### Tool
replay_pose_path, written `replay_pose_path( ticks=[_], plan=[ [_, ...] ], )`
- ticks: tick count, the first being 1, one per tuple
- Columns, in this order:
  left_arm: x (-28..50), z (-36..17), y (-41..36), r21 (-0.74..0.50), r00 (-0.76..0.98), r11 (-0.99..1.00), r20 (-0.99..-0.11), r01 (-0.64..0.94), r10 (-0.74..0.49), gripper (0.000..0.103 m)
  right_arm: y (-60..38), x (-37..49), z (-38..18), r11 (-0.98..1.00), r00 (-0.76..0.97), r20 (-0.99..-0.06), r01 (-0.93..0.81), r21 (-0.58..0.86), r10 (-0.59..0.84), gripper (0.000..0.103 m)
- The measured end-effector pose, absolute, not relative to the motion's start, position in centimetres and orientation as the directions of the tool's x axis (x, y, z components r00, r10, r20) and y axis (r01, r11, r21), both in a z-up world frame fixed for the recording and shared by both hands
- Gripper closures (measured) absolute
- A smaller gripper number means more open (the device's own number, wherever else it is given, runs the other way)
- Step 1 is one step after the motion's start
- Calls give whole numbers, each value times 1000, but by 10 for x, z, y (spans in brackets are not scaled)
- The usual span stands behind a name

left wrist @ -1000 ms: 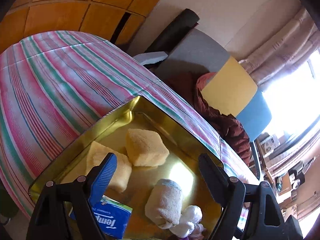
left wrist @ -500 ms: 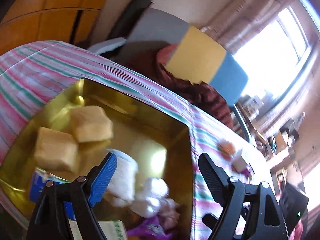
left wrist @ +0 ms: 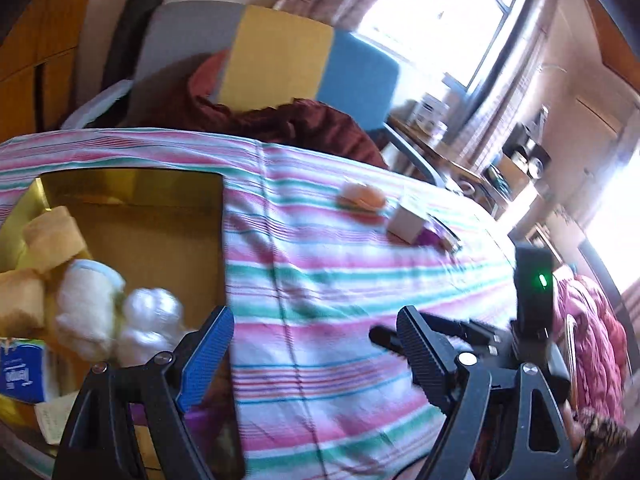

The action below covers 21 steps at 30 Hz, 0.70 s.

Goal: Organize objects
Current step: 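Withdraw both open tools from the tray toward the remaining items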

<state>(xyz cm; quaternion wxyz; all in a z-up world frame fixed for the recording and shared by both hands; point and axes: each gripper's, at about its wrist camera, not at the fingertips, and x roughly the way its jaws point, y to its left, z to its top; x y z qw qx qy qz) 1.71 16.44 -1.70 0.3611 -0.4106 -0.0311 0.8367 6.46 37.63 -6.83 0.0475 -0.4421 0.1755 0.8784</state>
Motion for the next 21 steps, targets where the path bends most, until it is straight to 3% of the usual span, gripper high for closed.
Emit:
replay_pose_path(
  ticks=[7,11,14,21],
  plan=[
    [47,-26,196,-338,-321,-674,-684,-656,655,18,459,71,-62,-892,-588,-808,-386,234,43,18],
    [54,-29,205,-332,-303,-663,-694,-671,653,18,509,56,-44,-874,-586,-796,-456,167,154,27],
    [56,-32,210,-327,-292,-662,-706,-674,645,18,543,37,-33,-848,-573,-789,-512,134,221,41],
    [61,-37,215,-299,-291,-676,-733,-674,615,18,593,-8,-38,-796,-514,-815,-595,113,269,49]
  ],
)
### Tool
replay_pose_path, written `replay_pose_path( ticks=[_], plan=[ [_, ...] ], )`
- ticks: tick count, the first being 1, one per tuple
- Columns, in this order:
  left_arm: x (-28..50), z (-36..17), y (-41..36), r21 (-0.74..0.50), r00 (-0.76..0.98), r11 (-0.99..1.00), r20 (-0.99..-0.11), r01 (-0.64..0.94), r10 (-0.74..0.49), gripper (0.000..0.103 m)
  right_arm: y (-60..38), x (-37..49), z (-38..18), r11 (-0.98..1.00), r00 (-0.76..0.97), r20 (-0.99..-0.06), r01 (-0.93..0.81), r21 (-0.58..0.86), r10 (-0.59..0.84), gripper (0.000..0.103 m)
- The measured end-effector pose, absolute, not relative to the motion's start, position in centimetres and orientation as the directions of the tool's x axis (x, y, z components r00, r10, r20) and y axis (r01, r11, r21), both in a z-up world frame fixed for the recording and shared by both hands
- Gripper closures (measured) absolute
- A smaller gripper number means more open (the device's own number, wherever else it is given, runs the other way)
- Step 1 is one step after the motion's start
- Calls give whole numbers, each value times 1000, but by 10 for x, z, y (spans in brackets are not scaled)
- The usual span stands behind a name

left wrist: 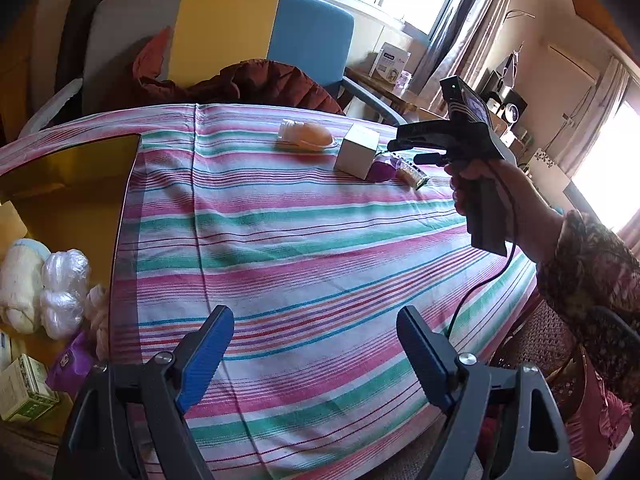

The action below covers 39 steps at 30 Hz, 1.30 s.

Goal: Organize objects
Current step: 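Withdraw both open tools from the tray toward the remaining items, then grasp the green-edged cracker packet with right tool while left tool approaches the purple packet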

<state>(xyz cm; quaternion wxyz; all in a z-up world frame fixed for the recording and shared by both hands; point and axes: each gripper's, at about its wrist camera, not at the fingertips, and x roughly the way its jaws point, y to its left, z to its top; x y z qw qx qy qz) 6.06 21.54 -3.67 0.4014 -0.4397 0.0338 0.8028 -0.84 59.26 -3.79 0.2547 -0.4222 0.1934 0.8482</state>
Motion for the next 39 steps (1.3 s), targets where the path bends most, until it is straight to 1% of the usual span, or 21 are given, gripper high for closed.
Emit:
replay_pose_path(
  ticks=[1,3,7,9,11,13,14,15,16,17,18,20,22,31,32,34,36,37,39],
  plan=[
    [61,-37,215,-299,-289,-675,-735,-674,614,18,595,-13,-42,-795,-503,-822,-597,108,266,50],
    [61,-39,217,-295,-287,-676,-739,-675,610,18,594,-16,-52,-800,-483,-841,-591,109,242,56],
    [60,-43,222,-298,-278,-674,-744,-676,608,18,572,4,-57,-832,-509,-846,-530,164,157,57],
    [59,-46,225,-301,-270,-672,-747,-676,607,18,556,18,-59,-856,-506,-860,-474,204,75,57],
    [59,-49,229,-304,-260,-668,-751,-679,606,18,540,35,-58,-883,-522,-853,-402,241,5,57],
    [60,-52,232,-303,-256,-666,-755,-682,604,18,534,51,-47,-907,-561,-827,-364,210,34,56],
    [60,-53,233,-303,-252,-666,-757,-682,602,18,537,57,-41,-910,-586,-808,-367,191,67,52],
    [61,-54,235,-304,-248,-665,-760,-682,601,18,544,63,-34,-907,-613,-783,-383,177,106,43],
    [61,-56,236,-306,-243,-665,-762,-681,600,18,554,65,-28,-898,-632,-761,-408,167,146,38],
    [61,-57,238,-309,-240,-665,-763,-680,600,18,567,66,-23,-882,-643,-741,-446,155,194,30],
    [61,-58,238,-311,-237,-664,-764,-680,600,18,579,66,-21,-864,-641,-730,-483,142,238,28],
    [62,-58,240,-309,-237,-663,-765,-681,600,18,603,58,-23,-842,-614,-735,-529,112,288,27],
    [64,-58,242,-302,-240,-664,-766,-684,596,18,618,46,-30,-833,-590,-747,-546,90,306,28],
    [62,-60,252,-300,-239,-668,-771,-681,590,18,633,1,-70,-886,-547,-787,-463,2,284,28],
    [63,-60,255,-295,-240,-667,-773,-684,588,18,636,-2,-73,-890,-545,-792,-456,4,276,28],
    [64,-61,258,-287,-238,-664,-777,-690,583,18,637,-4,-79,-899,-542,-805,-437,23,243,34],
    [65,-62,262,-284,-235,-662,-780,-694,581,18,633,-7,-84,-915,-529,-821,-403,19,216,51],
    [65,-63,263,-286,-232,-661,-780,-694,581,18,629,-8,-87,-921,-517,-828,-390,0,218,55],
    [65,-64,267,-289,-226,-660,-783,-693,580,18,618,-8,-87,-929,-503,-832,-369,-36,232,58]
  ],
)
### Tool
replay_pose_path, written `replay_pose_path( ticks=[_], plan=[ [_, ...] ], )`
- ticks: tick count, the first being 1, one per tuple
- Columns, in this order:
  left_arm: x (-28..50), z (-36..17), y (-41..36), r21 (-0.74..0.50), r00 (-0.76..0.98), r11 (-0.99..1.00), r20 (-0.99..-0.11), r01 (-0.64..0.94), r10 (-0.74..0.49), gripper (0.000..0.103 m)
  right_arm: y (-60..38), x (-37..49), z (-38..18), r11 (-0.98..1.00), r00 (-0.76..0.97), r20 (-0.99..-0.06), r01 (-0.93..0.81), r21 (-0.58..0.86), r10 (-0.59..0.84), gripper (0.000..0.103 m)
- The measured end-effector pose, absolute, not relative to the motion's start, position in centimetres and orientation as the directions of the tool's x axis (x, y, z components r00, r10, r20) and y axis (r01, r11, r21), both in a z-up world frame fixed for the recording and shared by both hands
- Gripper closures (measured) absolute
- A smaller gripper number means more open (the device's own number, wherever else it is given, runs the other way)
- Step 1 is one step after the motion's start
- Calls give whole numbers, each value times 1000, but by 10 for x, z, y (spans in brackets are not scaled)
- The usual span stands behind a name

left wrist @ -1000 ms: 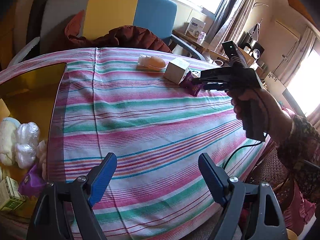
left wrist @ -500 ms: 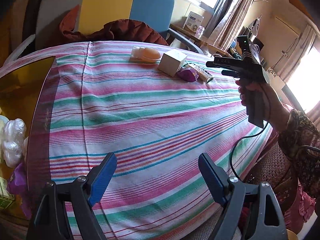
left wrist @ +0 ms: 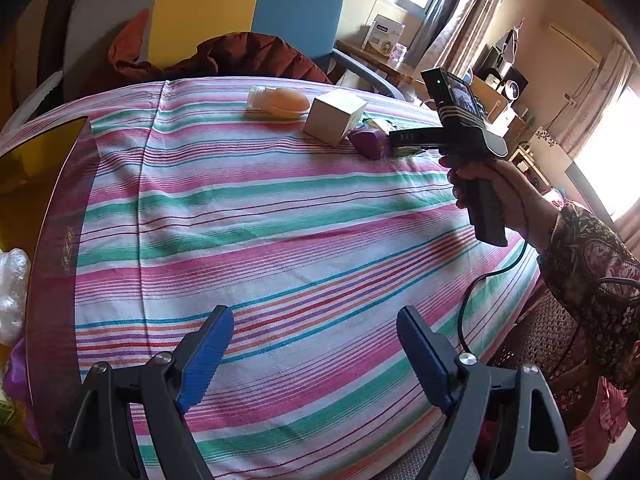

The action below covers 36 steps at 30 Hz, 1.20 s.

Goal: Organize objects
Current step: 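Grasp the green-edged cracker packet with right tool while left tool approaches the purple packet, then close left tool on the purple snack packet while right tool holds the crackers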

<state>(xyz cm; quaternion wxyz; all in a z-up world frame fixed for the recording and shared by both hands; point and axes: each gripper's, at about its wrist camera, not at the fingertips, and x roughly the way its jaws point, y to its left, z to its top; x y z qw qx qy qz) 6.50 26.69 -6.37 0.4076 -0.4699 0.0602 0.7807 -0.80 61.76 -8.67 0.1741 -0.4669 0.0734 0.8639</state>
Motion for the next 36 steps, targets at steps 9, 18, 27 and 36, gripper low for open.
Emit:
replay_pose_path(
  ticks=[9,18,27,36],
  plan=[
    [61,-60,263,-293,-235,-665,-776,-687,585,18,575,27,-82,-915,-404,-909,-396,74,101,59],
    [45,-56,283,-305,-241,-678,-774,-668,586,18,575,55,-88,-874,-398,-904,-482,58,159,54],
    [27,-56,366,-265,-226,-654,-793,-708,566,18,599,73,-89,-815,-354,-912,-578,39,208,58],
    [5,-60,458,-188,-248,-634,-809,-750,533,18,620,87,-91,-776,-341,-916,-629,56,210,58]
  ],
)
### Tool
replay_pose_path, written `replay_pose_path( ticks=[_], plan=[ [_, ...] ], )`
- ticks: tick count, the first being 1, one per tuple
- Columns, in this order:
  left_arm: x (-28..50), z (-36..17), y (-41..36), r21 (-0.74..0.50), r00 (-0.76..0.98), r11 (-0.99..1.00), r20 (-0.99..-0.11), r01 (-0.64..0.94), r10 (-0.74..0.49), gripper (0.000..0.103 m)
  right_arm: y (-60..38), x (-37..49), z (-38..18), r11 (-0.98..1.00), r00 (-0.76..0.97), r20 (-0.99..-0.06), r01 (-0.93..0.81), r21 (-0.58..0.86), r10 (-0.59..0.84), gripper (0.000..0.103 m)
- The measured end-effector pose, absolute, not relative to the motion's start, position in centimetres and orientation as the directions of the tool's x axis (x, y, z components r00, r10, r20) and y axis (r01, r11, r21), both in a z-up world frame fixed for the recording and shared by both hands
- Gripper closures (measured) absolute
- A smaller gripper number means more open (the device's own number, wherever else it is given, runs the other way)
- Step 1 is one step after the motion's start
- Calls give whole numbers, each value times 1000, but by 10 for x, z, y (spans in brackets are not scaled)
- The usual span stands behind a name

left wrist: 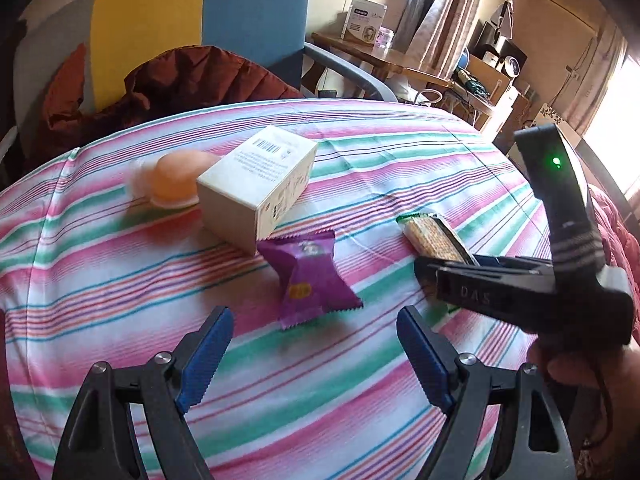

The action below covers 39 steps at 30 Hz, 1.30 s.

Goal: Organize objects
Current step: 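Close left tool on the purple snack packet while right tool holds the crackers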

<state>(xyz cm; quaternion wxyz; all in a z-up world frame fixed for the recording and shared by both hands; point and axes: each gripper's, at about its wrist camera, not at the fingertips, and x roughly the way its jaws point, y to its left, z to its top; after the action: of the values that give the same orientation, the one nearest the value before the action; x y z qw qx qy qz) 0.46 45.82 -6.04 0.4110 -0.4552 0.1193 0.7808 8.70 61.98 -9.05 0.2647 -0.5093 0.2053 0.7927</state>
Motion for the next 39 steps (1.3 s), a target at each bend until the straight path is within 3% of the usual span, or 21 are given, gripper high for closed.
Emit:
replay_pose_path(
  ticks=[6,10,17,26,39],
  plan=[
    [-9,-75,486,-90,-302,-636,-823,-767,481,18,628,71,-86,-758,-349,-918,-646,89,190,58],
    [-17,-85,482,-111,-306,-642,-810,-758,500,18,632,70,-86,-754,-353,-918,-649,100,182,58],
    [-25,-91,461,-142,-327,-658,-779,-739,536,63,631,67,-86,-762,-347,-918,-642,85,190,56],
    [-13,-91,434,-131,-336,-629,-752,-766,567,67,621,67,-84,-782,-345,-911,-621,42,226,57],
    [-2,-86,361,-216,-373,-670,-691,-710,619,68,564,58,-70,-880,-474,-872,-457,129,118,59]
  ],
)
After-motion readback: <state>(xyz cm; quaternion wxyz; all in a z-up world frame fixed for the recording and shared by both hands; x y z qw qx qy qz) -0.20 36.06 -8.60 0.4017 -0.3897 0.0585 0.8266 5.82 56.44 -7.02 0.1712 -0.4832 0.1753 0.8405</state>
